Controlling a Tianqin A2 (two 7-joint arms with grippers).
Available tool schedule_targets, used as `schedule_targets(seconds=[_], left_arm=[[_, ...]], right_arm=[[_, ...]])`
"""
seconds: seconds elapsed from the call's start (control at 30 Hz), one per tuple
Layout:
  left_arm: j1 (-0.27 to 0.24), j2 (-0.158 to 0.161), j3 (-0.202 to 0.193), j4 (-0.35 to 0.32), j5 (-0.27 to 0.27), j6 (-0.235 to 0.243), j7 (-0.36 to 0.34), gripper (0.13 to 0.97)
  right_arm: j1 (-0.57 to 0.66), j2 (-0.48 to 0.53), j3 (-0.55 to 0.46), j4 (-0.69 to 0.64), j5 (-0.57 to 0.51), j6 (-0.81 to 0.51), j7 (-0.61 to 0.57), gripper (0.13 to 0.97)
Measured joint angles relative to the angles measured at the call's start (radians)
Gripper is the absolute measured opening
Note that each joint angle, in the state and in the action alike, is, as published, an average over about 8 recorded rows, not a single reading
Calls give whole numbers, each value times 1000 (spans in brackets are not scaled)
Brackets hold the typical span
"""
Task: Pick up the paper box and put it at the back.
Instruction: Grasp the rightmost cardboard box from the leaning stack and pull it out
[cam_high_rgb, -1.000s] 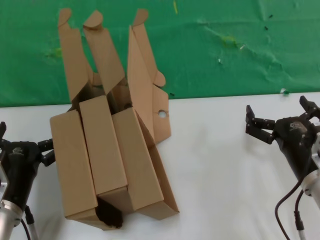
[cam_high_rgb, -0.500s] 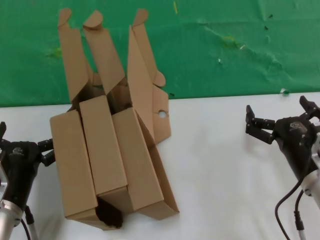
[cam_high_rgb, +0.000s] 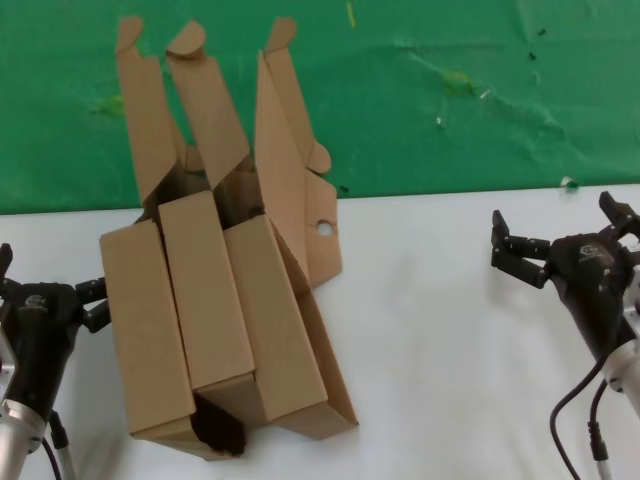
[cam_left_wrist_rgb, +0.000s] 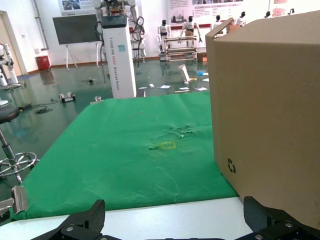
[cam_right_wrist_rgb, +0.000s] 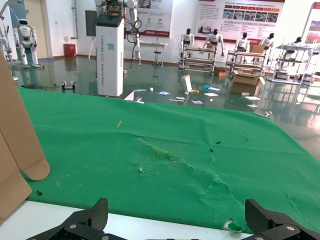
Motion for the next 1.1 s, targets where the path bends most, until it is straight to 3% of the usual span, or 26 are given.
schedule_targets(seconds=[0.6, 0.93, 1.1], left_arm=[[0, 0, 0, 0, 0, 0, 0, 965], [0, 0, 0, 0, 0, 0, 0, 928], [0, 0, 0, 0, 0, 0, 0, 907]], right_arm=[[-3, 16, -3, 17, 5, 8, 5, 966], [-30, 120, -25, 138, 40, 33, 30, 966], [-56, 169, 1, 219, 56, -18, 29, 966]])
